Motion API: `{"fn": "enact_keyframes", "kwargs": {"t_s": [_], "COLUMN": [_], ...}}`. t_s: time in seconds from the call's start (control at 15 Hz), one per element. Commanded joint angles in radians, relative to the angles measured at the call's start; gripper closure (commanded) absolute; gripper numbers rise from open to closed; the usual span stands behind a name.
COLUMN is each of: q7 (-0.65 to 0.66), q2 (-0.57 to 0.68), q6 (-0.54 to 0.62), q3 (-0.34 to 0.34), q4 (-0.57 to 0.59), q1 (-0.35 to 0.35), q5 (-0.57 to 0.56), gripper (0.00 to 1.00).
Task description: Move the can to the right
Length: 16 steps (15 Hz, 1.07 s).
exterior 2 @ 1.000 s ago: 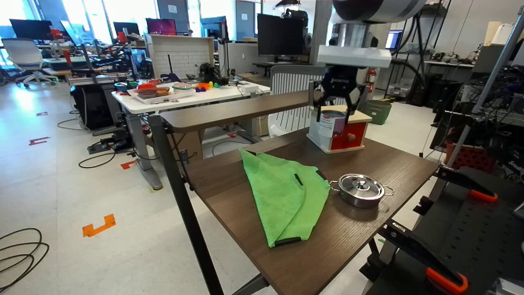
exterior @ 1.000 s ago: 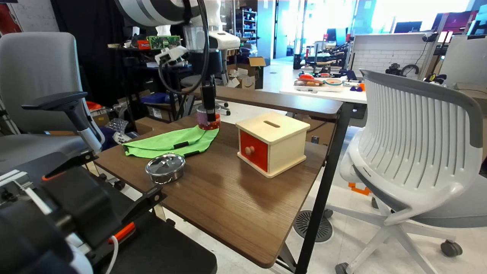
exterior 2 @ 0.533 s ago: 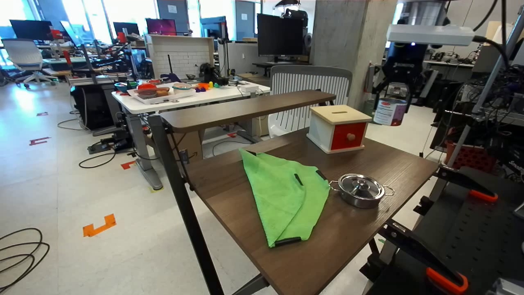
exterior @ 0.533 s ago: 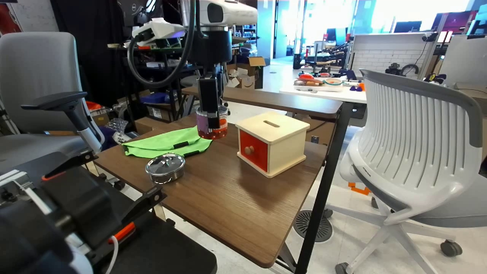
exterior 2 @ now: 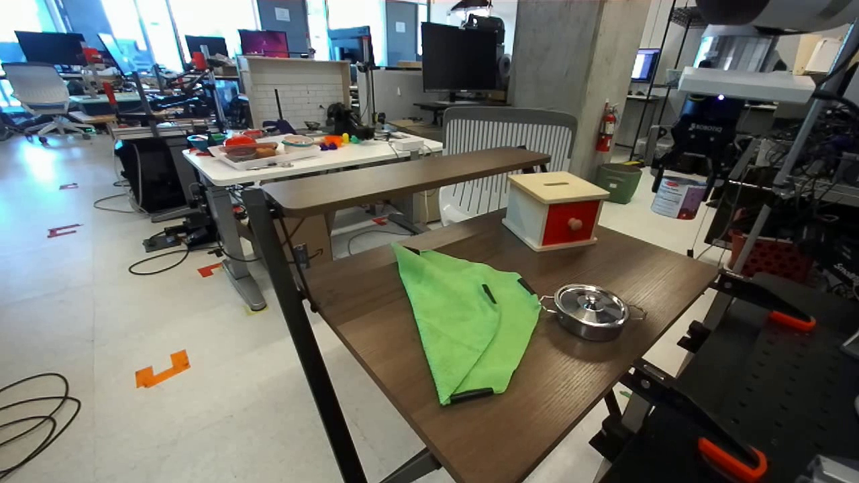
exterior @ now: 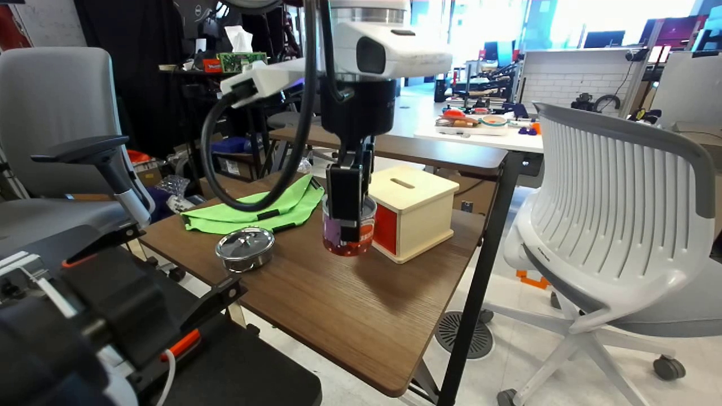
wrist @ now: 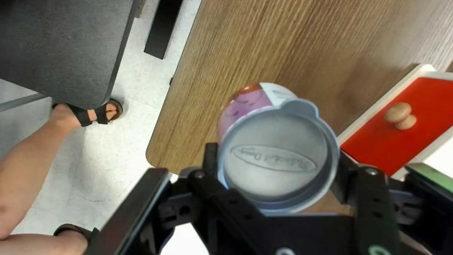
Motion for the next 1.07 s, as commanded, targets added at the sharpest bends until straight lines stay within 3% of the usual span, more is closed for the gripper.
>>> {"fn": "enact_keyframes", "kwargs": {"t_s": [0.0, 1.0], "q7": [-0.02, 0.0], "q2": [0.072, 0.311], "q6": [0.04, 0.028], "q3": [-0.001, -0.024], "q4": [0.027, 0.222], "q1": [-0.008, -0.049], "q5": [0.044, 0.087], "gripper": [0.54, 0.54]}}
